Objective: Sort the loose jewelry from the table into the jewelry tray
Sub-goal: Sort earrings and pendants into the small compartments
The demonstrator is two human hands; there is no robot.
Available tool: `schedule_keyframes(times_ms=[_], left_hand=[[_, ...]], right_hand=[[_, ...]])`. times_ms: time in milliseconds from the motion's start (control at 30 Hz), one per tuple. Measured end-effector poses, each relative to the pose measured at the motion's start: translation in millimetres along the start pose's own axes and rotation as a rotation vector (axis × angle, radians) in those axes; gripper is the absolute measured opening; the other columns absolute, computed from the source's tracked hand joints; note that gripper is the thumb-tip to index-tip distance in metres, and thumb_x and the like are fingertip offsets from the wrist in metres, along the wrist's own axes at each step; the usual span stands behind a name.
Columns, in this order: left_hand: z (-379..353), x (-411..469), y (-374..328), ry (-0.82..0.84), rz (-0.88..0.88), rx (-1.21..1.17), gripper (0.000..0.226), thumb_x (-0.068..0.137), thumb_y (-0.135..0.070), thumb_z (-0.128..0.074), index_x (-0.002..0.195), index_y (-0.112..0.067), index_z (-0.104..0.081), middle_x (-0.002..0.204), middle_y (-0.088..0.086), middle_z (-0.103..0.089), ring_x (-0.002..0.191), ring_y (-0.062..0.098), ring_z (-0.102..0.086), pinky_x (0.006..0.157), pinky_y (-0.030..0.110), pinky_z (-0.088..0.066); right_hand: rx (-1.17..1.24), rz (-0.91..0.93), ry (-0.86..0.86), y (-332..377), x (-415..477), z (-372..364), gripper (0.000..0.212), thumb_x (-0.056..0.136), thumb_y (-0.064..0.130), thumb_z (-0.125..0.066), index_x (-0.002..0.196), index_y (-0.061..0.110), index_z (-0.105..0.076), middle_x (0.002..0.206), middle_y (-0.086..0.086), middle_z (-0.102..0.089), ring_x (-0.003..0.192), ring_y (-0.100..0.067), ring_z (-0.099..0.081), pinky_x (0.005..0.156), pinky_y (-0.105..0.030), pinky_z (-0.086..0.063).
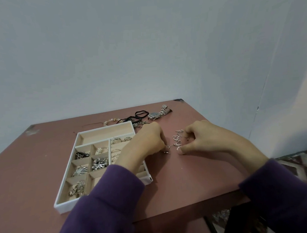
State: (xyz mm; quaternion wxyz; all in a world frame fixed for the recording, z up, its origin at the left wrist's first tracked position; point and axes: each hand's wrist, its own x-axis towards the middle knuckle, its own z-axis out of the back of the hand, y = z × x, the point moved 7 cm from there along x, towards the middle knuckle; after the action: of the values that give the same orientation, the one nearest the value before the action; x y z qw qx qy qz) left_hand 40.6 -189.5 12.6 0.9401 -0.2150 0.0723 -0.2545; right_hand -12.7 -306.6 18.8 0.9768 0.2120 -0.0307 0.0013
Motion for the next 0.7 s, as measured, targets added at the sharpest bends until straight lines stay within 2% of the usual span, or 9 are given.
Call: schedule_keyframes(times_ms=[133, 200, 300, 367, 467, 533, 633, 700], left_hand=[[2, -1, 2, 0.000, 0.012, 0.027, 0.029, 0.073, -0.025, -0.077, 0.097, -0.010, -0.073, 0.099, 0.010, -0.071, 0.093, 0.021, -0.064, 0.077, 0.027, -0.049], [2, -3, 3, 0.018, 0.019, 0.033, 0.030, 0.074, -0.026, -0.076, 0.099, -0.010, -0.073, 0.100, 0.010, -0.071, 0.093, 0.022, -0.063, 0.076, 0.027, -0.047], [3, -5, 3, 0.040, 0.026, 0.012, 0.029, 0.073, -0.026, -0.077, 0.098, -0.011, -0.073, 0.098, 0.010, -0.070, 0.078, 0.021, -0.060, 0.063, 0.024, -0.046], [4, -6, 2, 0.041, 0.022, -0.023, 0.025, 0.072, -0.024, -0.078, 0.092, -0.012, -0.072, 0.094, 0.008, -0.070, 0.073, 0.018, -0.056, 0.056, 0.023, -0.044], [6, -8, 2, 0.012, 0.000, -0.080, 0.012, 0.070, -0.019, -0.079, 0.073, -0.018, -0.067, 0.085, 0.004, -0.068, 0.076, 0.016, -0.059, 0.063, 0.023, -0.046], [8, -10, 2, -0.017, -0.020, -0.125, 0.017, 0.071, -0.015, -0.078, 0.065, -0.022, -0.063, 0.079, 0.004, -0.067, 0.068, 0.011, -0.058, 0.062, 0.022, -0.045], [15, -13, 4, -0.043, -0.046, -0.199, 0.004, 0.076, -0.011, -0.073, 0.077, -0.013, -0.070, 0.072, 0.004, -0.066, 0.056, 0.002, -0.052, 0.054, 0.015, -0.042], [26, -19, 7, -0.081, -0.064, -0.258, 0.005, 0.077, -0.012, -0.072, 0.082, -0.009, -0.073, 0.063, -0.002, -0.062, 0.049, -0.004, -0.051, 0.049, 0.010, -0.040]], right_hand=[[-0.001, -0.011, 0.020, -1, 2, -3, 0.019, 0.068, 0.034, -0.075, 0.059, 0.024, -0.063, 0.059, 0.010, -0.057, 0.062, -0.007, -0.054, 0.067, -0.032, -0.049], [0.005, -0.004, 0.015, -1, 3, -3, 0.015, 0.070, 0.027, -0.074, 0.058, 0.025, -0.063, 0.057, 0.012, -0.058, 0.060, -0.004, -0.055, 0.063, -0.027, -0.049], [0.005, 0.014, 0.011, 2, 4, -4, 0.012, 0.072, 0.020, -0.072, 0.062, 0.024, -0.066, 0.056, 0.013, -0.057, 0.057, 0.002, -0.053, 0.059, -0.021, -0.044], [0.007, 0.026, 0.008, 3, 4, -4, 0.007, 0.072, 0.019, -0.072, 0.067, 0.021, -0.069, 0.058, 0.013, -0.057, 0.058, 0.001, -0.053, 0.061, -0.022, -0.046], [-0.021, 0.075, 0.003, 8, 3, -5, 0.003, 0.075, 0.016, -0.070, 0.072, 0.016, -0.071, 0.059, 0.011, -0.057, 0.057, 0.000, -0.052, 0.058, -0.018, -0.043], [-0.055, 0.112, 0.002, 12, 1, -5, 0.005, 0.078, 0.017, -0.068, 0.075, 0.014, -0.070, 0.061, 0.008, -0.057, 0.060, -0.006, -0.053, 0.057, -0.018, -0.041], [-0.154, 0.180, -0.013, 17, -1, -7, 0.013, 0.082, 0.022, -0.062, 0.076, 0.011, -0.066, 0.069, 0.000, -0.060, 0.070, -0.019, -0.056, 0.063, -0.025, -0.042], [-0.238, 0.244, -0.042, 23, -1, -11, 0.014, 0.082, 0.024, -0.057, 0.074, 0.013, -0.061, 0.072, -0.001, -0.059, 0.072, -0.020, -0.054, 0.065, -0.027, -0.041]])
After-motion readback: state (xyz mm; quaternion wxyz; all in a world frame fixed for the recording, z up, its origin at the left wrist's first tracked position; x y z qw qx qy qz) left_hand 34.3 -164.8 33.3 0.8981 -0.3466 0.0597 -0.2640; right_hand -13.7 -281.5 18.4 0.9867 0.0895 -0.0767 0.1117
